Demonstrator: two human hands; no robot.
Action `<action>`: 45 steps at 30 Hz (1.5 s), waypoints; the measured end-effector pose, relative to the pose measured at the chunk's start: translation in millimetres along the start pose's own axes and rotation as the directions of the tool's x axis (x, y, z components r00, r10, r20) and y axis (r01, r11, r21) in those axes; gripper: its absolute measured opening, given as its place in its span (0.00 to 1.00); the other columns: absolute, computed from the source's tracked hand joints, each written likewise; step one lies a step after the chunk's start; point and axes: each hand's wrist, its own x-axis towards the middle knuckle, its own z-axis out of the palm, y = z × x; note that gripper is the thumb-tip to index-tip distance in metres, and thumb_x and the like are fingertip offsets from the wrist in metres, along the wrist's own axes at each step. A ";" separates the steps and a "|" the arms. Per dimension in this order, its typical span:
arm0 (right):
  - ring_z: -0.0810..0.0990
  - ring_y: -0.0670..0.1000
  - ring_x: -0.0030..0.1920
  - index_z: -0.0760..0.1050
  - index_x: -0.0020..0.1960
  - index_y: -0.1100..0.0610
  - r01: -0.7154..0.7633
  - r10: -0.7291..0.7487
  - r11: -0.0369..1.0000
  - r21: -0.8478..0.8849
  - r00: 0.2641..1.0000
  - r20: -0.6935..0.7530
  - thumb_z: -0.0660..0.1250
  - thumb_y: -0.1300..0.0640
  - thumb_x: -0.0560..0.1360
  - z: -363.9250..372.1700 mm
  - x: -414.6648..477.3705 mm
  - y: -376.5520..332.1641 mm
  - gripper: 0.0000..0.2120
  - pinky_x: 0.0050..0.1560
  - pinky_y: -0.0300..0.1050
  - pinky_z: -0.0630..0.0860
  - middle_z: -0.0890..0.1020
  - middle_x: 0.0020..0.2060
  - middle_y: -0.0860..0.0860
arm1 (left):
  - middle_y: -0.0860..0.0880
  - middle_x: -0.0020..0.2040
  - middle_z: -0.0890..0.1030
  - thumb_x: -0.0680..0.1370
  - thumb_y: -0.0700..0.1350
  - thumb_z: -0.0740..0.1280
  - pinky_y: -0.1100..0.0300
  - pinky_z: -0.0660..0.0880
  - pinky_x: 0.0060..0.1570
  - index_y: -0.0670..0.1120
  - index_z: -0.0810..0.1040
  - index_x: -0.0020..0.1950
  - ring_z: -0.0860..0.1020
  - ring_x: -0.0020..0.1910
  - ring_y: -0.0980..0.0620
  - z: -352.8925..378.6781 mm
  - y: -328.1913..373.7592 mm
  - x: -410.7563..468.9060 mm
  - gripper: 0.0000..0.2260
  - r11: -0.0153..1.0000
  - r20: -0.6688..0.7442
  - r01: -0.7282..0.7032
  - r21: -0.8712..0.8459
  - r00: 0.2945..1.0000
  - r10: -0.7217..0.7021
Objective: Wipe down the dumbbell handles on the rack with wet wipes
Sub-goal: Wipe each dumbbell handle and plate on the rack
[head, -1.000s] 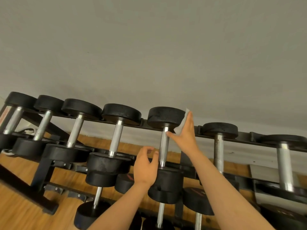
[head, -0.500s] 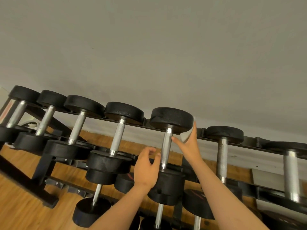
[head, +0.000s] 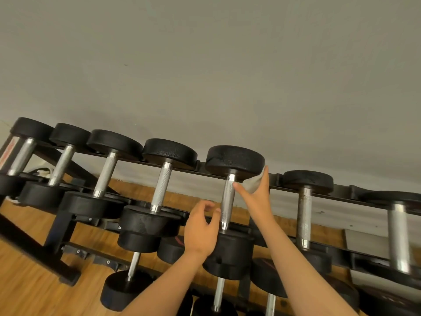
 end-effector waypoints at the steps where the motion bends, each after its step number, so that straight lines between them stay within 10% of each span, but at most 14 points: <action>1: 0.48 0.49 0.78 0.38 0.79 0.46 0.029 -0.029 0.999 -0.028 1.000 -0.005 0.75 0.47 0.70 2.2 -3.1 -4.2 0.54 0.77 0.52 0.53 0.46 0.79 0.46 | 0.58 0.50 0.78 0.79 0.50 0.65 0.60 0.76 0.52 0.55 0.75 0.53 0.77 0.50 0.59 -0.3 0.2 -0.3 0.04 1.000 -0.002 0.000 0.001 1.000 0.000; 7: 0.32 0.47 0.77 0.29 0.75 0.47 0.292 -0.277 0.853 -0.433 0.956 0.100 0.63 0.36 0.74 7.3 -3.0 -31.6 0.49 0.78 0.53 0.40 0.29 0.74 0.43 | 0.58 0.50 0.78 0.80 0.50 0.65 0.63 0.75 0.49 0.55 0.75 0.52 0.77 0.49 0.60 -0.7 1.9 -1.1 0.03 1.000 -0.011 -0.006 0.004 1.000 0.006; 15: 0.33 0.51 0.77 0.42 0.79 0.60 0.562 -0.355 0.277 -0.780 0.814 0.460 0.49 0.37 0.81 27.2 21.3 -73.2 0.38 0.74 0.45 0.29 0.40 0.79 0.56 | 0.55 0.54 0.79 0.80 0.51 0.64 0.61 0.74 0.50 0.50 0.76 0.57 0.76 0.54 0.57 -0.4 0.3 -0.6 0.08 1.000 -0.007 -0.004 -0.003 1.000 0.004; 23: 0.40 0.43 0.78 0.47 0.79 0.55 0.462 -0.464 0.586 -0.665 0.865 0.192 0.51 0.46 0.83 23.1 -40.9 -42.3 0.29 0.77 0.44 0.37 0.45 0.78 0.48 | 0.51 0.65 0.74 0.81 0.49 0.63 0.64 0.68 0.59 0.47 0.72 0.68 0.71 0.63 0.57 -5.1 1.5 -4.4 0.16 0.998 0.006 -0.055 0.004 0.998 0.055; 29: 0.57 0.49 0.77 0.57 0.78 0.56 0.146 -0.273 0.863 -0.483 0.941 -0.202 0.55 0.52 0.83 44.4 -79.0 -13.4 0.24 0.78 0.52 0.50 0.62 0.76 0.52 | 0.50 0.70 0.70 0.83 0.46 0.61 0.60 0.65 0.70 0.48 0.66 0.73 0.67 0.69 0.57 -29.3 7.4 10.6 0.18 0.953 0.086 -0.290 0.094 0.956 0.282; 35: 0.76 0.53 0.64 0.72 0.67 0.58 0.063 -0.326 0.777 -0.626 0.891 -0.316 0.57 0.51 0.82 61.2 -78.6 -14.4 0.18 0.69 0.55 0.69 0.79 0.61 0.54 | 0.47 0.76 0.63 0.82 0.43 0.61 0.56 0.58 0.75 0.44 0.63 0.76 0.60 0.75 0.52 -34.4 49.8 62.0 0.22 0.873 0.068 -0.465 0.149 0.885 0.460; 45: 0.80 0.53 0.44 0.76 0.47 0.58 0.002 -0.351 0.701 -0.713 0.872 -0.343 0.51 0.52 0.79 62.2 -77.9 -16.2 0.16 0.46 0.51 0.77 0.80 0.41 0.52 | 0.38 0.80 0.44 0.84 0.54 0.45 0.50 0.41 0.78 0.39 0.43 0.80 0.42 0.79 0.42 19.2 79.8 93.8 0.30 0.665 0.283 -0.539 0.516 0.841 0.462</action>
